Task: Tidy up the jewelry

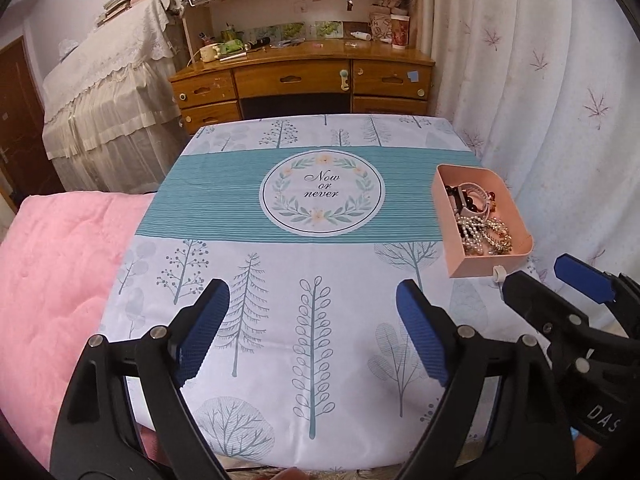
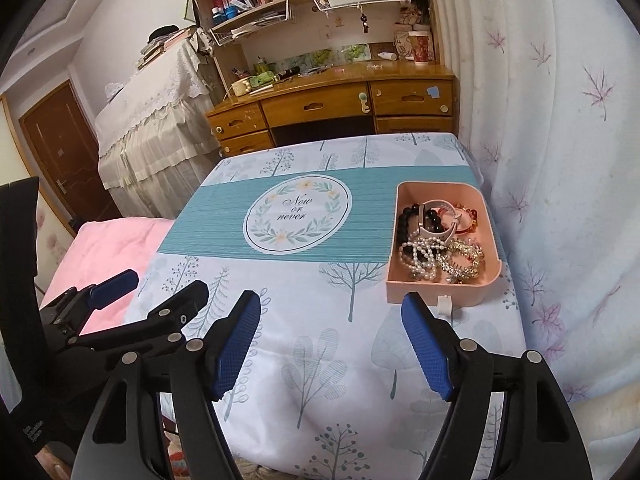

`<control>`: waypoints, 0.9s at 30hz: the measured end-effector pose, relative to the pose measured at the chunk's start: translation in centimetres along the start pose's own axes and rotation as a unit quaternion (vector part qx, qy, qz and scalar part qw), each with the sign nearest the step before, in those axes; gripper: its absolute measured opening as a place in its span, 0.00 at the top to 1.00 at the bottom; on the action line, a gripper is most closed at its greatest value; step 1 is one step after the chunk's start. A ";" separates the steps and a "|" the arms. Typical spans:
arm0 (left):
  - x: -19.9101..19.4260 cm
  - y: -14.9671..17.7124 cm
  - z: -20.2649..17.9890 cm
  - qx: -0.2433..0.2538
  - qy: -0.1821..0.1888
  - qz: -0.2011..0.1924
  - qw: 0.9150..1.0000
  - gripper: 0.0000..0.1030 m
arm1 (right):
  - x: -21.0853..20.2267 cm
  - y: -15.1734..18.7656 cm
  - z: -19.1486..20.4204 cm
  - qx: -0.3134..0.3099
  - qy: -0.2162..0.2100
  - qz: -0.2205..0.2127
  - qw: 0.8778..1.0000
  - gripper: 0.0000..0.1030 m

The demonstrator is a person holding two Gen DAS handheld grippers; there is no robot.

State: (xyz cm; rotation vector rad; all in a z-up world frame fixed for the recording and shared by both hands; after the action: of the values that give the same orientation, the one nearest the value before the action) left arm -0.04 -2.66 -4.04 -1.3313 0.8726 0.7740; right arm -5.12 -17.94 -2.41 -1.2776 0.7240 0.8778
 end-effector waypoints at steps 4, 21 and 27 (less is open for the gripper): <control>0.1 0.1 0.1 -0.007 0.004 0.002 1.000 0.19 | 0.4 -0.2 0.0 0.002 -0.008 0.004 1.000 0.28; 0.9 -0.1 0.8 -0.024 0.004 0.016 1.000 0.19 | 1.9 -0.5 0.7 -0.004 -0.013 0.016 1.000 0.28; 1.1 -0.2 1.1 -0.027 0.005 0.019 0.999 0.19 | 2.2 -0.6 0.9 -0.005 -0.013 0.018 1.000 0.28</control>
State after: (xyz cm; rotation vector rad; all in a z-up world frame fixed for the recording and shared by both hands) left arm 0.71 -1.64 -4.88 -1.3702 0.8928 0.8268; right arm -3.53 -16.75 -3.85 -1.2627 0.7240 0.9267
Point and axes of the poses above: each gripper's, at about its wrist camera, not at the fingertips, and x roughly the way its jaws point, z to its left, y to its underside, the point moved 7 cm from there along x, roughly the way its jaws point, and after that the axes turned 12 degrees about z, right-handed, at the moved point
